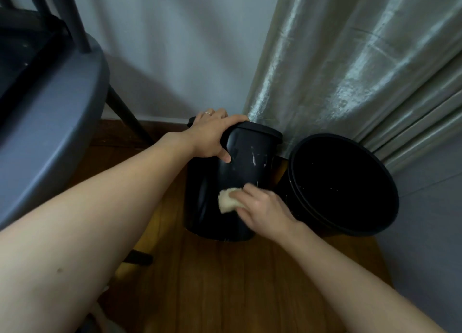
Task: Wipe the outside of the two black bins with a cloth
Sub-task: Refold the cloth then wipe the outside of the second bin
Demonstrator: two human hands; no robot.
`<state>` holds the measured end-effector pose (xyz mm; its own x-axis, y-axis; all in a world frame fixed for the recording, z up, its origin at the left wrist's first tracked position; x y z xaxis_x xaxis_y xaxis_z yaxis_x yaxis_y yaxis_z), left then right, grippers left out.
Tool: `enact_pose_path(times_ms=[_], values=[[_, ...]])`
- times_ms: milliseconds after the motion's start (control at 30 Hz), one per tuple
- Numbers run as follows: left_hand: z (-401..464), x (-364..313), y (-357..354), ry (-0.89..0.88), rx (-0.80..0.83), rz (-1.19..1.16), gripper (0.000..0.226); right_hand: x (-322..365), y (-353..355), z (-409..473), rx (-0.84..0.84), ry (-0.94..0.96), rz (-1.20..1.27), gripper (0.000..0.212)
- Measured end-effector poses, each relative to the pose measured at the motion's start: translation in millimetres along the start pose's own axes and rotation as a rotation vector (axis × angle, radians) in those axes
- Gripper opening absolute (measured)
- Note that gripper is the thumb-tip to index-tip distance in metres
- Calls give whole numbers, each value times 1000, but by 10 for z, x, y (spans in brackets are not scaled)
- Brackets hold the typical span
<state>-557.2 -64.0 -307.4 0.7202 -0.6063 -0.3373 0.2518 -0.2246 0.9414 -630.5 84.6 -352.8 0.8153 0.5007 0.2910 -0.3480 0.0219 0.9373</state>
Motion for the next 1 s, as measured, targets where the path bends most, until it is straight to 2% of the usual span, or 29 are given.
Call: enact_pose_path(times_ms=[133,267,400,667,833,1000], values=[[-5,-53,4,-24,9,10,103,-294,467,332,-187,-219,1,32],[18,-99,-13,-29,23,15,106,-506,757,584,-286,-379,17,34],[21,-143,-24,-51,33,10,106,-341,772,720,-271,-286,15,33],[19,-132,-18,-42,36,4,107,-582,856,627,-306,-300,-37,30],[23,-106,-22,-43,23,-10,105,-608,687,372,-353,-347,114,32],[10,-118,-14,-39,17,-1,104,-543,559,228,-274,-308,162,33]])
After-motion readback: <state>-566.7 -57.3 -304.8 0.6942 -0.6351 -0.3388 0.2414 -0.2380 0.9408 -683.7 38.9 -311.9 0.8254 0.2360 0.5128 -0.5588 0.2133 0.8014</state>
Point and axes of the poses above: each hand's wrist, its own z-axis towards the middle knuckle, its own y-axis out of the back of the hand, x = y × z, the point moved 10 cm from there along z, towards the middle knuckle, and after that the axes turned 6 degrees about -y, right-handed, at the moved point
